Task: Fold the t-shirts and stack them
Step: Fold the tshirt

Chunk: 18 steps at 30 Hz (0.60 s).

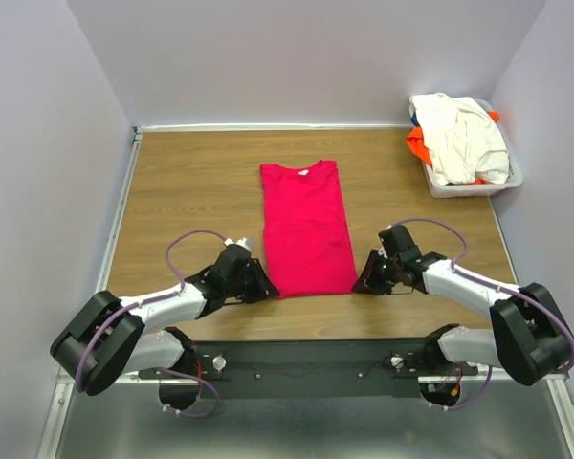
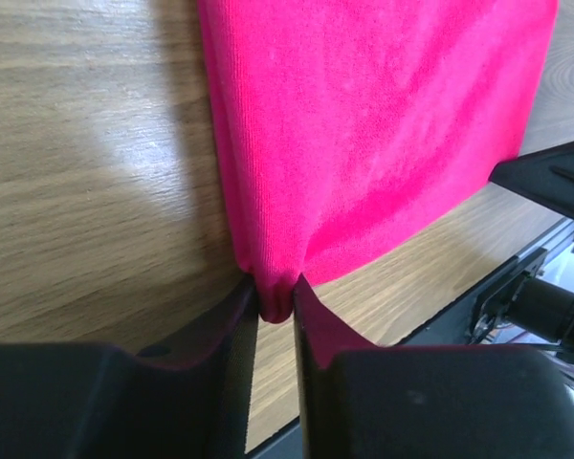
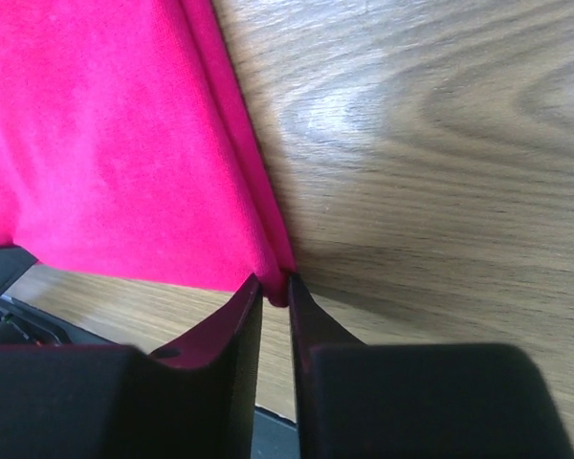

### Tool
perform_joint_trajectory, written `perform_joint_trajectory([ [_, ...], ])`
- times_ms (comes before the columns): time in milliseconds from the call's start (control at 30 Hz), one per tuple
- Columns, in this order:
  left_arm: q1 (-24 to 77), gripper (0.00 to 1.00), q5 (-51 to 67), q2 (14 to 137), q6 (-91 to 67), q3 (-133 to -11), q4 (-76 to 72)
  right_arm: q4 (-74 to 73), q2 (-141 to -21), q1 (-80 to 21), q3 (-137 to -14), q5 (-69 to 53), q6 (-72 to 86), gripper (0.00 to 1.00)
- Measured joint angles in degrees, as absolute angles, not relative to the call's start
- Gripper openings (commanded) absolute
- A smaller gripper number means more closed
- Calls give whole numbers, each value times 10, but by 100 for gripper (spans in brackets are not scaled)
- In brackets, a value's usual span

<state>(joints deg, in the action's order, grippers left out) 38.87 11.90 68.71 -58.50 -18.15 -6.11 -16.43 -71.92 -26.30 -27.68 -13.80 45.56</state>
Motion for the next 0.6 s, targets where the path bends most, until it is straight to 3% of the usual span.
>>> perform_joint_trajectory([
  [100,389,0,115,687,-580,-182,-60,-163,-719,-263,-276,-138,456,13],
  [267,389,0,112,688,-559,-204,-37,-164,-704,-263,-276,-142,442,1],
  [600,416,0,105,651,-526,-249,42,-164,-574,-280,-247,-177,421,0],
])
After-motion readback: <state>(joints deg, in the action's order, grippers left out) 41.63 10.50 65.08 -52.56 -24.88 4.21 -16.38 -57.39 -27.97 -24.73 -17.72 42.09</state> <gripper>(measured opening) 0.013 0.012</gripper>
